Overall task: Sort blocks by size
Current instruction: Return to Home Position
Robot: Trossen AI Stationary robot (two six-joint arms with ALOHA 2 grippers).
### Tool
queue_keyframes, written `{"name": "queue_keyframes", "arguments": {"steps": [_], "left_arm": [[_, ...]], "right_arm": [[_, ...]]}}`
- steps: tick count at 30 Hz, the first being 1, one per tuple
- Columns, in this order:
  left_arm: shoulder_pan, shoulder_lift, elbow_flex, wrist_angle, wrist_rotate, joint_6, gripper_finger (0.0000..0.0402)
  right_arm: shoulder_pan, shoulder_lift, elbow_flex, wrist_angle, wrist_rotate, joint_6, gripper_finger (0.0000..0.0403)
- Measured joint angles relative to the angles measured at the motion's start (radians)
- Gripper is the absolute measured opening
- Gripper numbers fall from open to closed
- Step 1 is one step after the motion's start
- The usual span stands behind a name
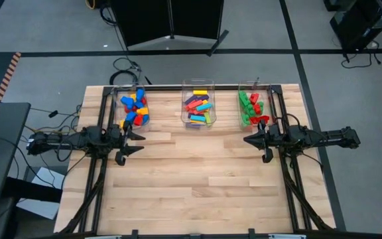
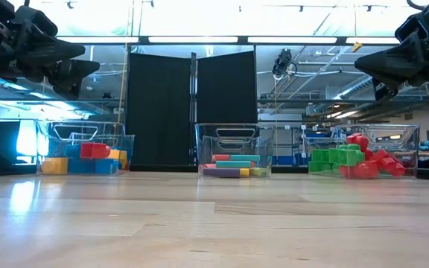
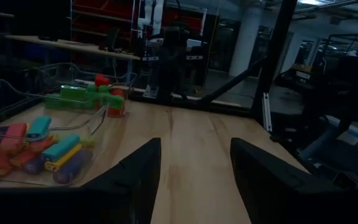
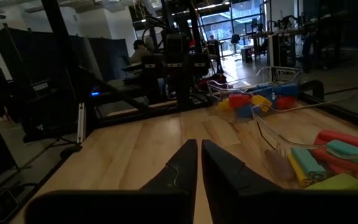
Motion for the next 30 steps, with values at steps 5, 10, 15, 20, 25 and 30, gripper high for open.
{"name": "queue_keyframes", "arguments": {"steps": [5,10,15,20,25,30], "left_arm": [[0.000,0.000,0.000,0.000,0.000,0.000,0.0201],[0.000,0.000,0.000,0.000,0.000,0.000,0.0201],[0.000,0.000,0.000,0.000,0.000,0.000,0.0201],[0.000,0.000,0.000,0.000,0.000,0.000,0.0201],[0.000,0.000,0.000,0.000,0.000,0.000,0.0201],[0.000,0.000,0.000,0.000,0.000,0.000,0.0201]], "right_arm": [[0.000,0.000,0.000,0.000,0.000,0.000,0.0031],[0.000,0.000,0.000,0.000,0.000,0.000,0.0035],[0.000,0.000,0.000,0.000,0.000,0.000,0.0039],[0.000,0.000,0.000,0.000,0.000,0.000,0.0037],[0.000,0.000,0.000,0.000,0.000,0.000,0.0033],[0.000,0.000,0.000,0.000,0.000,0.000,0.0033]]}}
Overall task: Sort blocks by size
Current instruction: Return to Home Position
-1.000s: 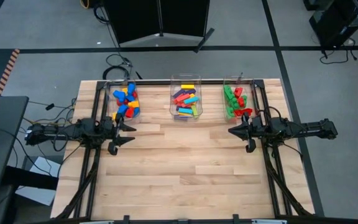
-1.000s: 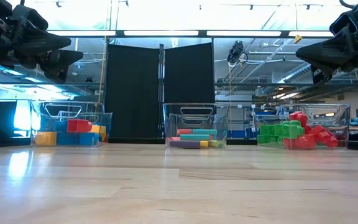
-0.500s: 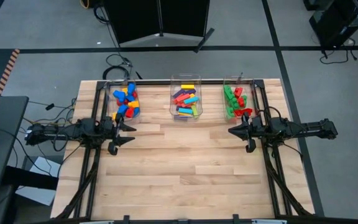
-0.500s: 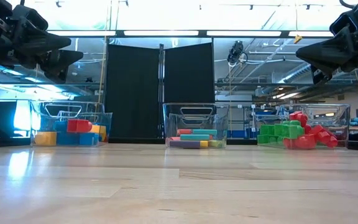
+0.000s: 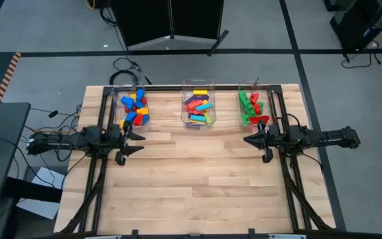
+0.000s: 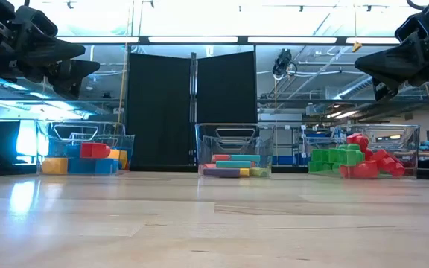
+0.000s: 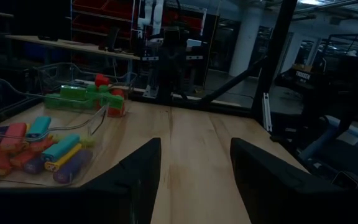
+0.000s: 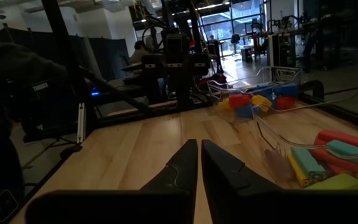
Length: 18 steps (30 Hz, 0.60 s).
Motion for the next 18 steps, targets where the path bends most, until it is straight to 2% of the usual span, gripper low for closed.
{"name": "queue_keyframes", "arguments": {"steps": [18], "left_arm": [[0.000,0.000,0.000,0.000,0.000,0.000,0.0201]], "right_arm": [[0.000,0.000,0.000,0.000,0.000,0.000,0.0033]]}}
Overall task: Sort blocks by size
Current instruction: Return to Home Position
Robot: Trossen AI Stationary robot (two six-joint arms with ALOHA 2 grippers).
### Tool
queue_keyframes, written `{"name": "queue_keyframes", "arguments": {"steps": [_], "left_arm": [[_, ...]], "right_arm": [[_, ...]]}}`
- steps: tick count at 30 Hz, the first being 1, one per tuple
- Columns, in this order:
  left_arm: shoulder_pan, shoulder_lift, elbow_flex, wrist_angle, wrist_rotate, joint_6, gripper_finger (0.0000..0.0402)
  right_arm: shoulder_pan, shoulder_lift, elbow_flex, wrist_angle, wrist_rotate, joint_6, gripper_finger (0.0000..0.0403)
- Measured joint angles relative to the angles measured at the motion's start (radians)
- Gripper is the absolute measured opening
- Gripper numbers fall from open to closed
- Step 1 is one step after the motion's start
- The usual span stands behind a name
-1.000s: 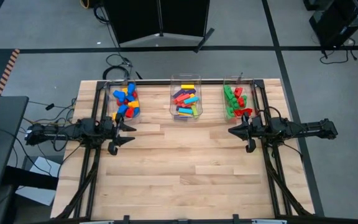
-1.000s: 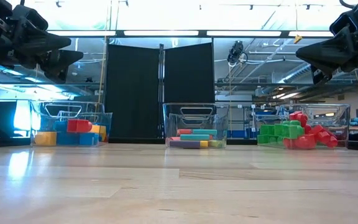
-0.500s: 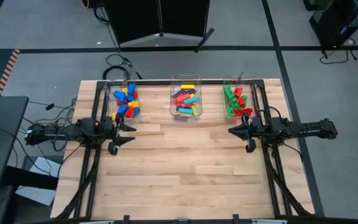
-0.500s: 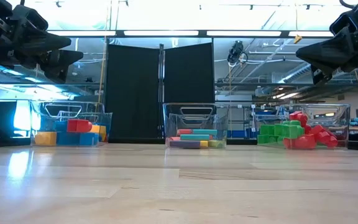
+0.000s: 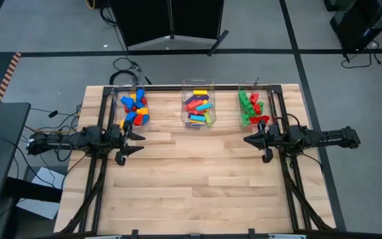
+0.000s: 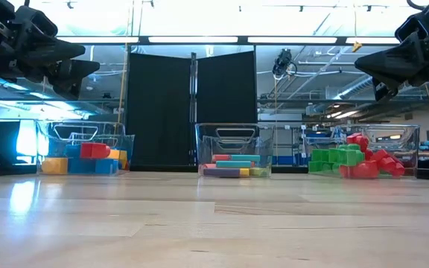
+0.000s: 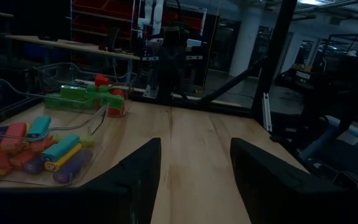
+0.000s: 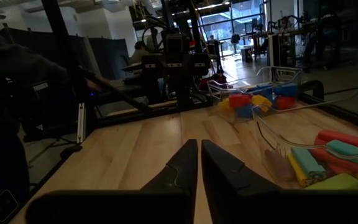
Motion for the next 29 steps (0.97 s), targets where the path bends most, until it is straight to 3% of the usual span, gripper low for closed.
{"name": "queue_keyframes", "arguments": {"steps": [29], "left_arm": [[0.000,0.000,0.000,0.000,0.000,0.000,0.0201]], "right_arm": [[0.000,0.000,0.000,0.000,0.000,0.000,0.0038]]}}
